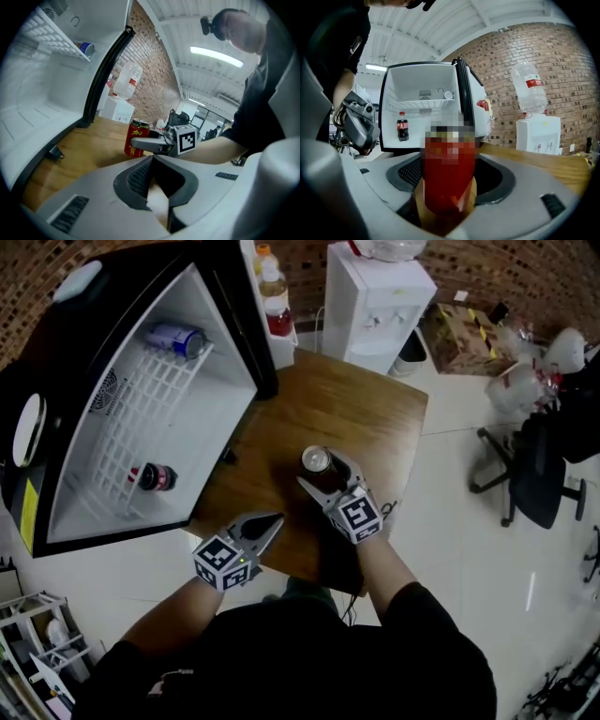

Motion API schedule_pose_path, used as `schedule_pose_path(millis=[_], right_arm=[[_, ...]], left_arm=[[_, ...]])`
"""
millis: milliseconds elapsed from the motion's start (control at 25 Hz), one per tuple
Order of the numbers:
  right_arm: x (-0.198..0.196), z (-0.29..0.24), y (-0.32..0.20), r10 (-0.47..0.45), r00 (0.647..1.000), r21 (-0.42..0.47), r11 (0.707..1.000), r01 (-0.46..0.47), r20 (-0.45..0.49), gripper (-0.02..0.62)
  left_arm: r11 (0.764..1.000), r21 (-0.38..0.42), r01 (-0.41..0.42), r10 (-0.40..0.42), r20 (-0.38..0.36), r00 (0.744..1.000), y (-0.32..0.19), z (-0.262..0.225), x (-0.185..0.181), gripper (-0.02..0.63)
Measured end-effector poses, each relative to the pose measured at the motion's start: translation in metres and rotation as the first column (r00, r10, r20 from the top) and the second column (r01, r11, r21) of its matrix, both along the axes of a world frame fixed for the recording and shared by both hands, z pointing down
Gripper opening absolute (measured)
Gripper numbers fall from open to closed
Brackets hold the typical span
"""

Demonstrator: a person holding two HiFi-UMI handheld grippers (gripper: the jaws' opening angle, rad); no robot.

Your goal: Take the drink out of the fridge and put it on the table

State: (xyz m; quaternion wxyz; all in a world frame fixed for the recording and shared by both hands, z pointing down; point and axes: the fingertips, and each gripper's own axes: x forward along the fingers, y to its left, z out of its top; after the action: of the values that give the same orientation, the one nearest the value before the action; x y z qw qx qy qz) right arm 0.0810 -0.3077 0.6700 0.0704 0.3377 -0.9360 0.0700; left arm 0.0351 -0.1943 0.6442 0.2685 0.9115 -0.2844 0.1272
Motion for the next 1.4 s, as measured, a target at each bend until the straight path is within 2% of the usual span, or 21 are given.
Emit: schedule_pose_path(millis=[80,320,440,560,600,680,800,960,1160,1280,1400], right_arm=[[0.000,0.009,-0.001,0.002,1.000,-0.012,1.000,-0.002,0.005,0.316],[0.007,0.030,0.012,-0.004,1.000,-0.011,1.000,0.004,-0.003,0.318],[0.004,0.033,0.016,-0.039,0.997,0.021,0.999,0.041,-0.059,0.319],[0.004,0.034,0.020,-0.052,0.995,0.006,0.999,0.053,-0.086,0.335],[0.006,0.033,0.022,-0.045,0.995,0.002,0.999,0.046,-0.089,0.374],[0.014,0.027,0.027,-0.022,0.995,0.012,1.000,0.023,-0.096,0.403],[0.030,0.012,0.045,0.017,0.994,0.023,1.000,-0.015,-0.105,0.403],[0.058,-0.015,0.092,0.070,0.984,0.038,0.997,-0.065,-0.161,0.403],[0.076,-0.071,0.181,0.126,0.967,0.102,0.989,-0.106,-0.221,0.391],[0.067,-0.113,0.255,0.119,0.972,0.101,0.990,-0.100,-0.201,0.351],[0.037,-0.160,0.327,0.084,0.985,0.073,0.995,-0.073,-0.148,0.309]], left_arm=[[0.999,0.000,-0.040,0.040,0.026,0.999,0.004,0.010,0.008,-0.008],[0.996,-0.010,-0.087,0.088,0.018,0.996,0.009,0.016,0.026,-0.008],[0.997,-0.015,-0.080,0.080,0.010,0.997,0.008,0.018,0.028,-0.008],[0.998,-0.011,-0.063,0.063,0.004,0.998,0.008,0.016,0.028,-0.008],[0.998,-0.007,-0.057,0.057,0.001,0.998,0.010,0.014,0.028,-0.008],[0.999,0.006,-0.051,0.051,-0.005,0.999,0.016,0.007,0.025,-0.008],[0.998,0.035,-0.047,0.047,-0.016,0.999,0.034,-0.011,0.014,-0.008],[0.996,0.087,-0.026,0.030,-0.044,0.999,0.077,-0.048,-0.013,-0.008],[0.977,0.212,0.016,0.003,-0.086,0.996,0.160,-0.104,-0.060,-0.008],[0.961,0.274,0.038,-0.006,-0.116,0.993,0.227,-0.139,-0.088,-0.008],[0.945,0.323,0.043,-0.002,-0.125,0.992,0.290,-0.176,-0.125,-0.008]])
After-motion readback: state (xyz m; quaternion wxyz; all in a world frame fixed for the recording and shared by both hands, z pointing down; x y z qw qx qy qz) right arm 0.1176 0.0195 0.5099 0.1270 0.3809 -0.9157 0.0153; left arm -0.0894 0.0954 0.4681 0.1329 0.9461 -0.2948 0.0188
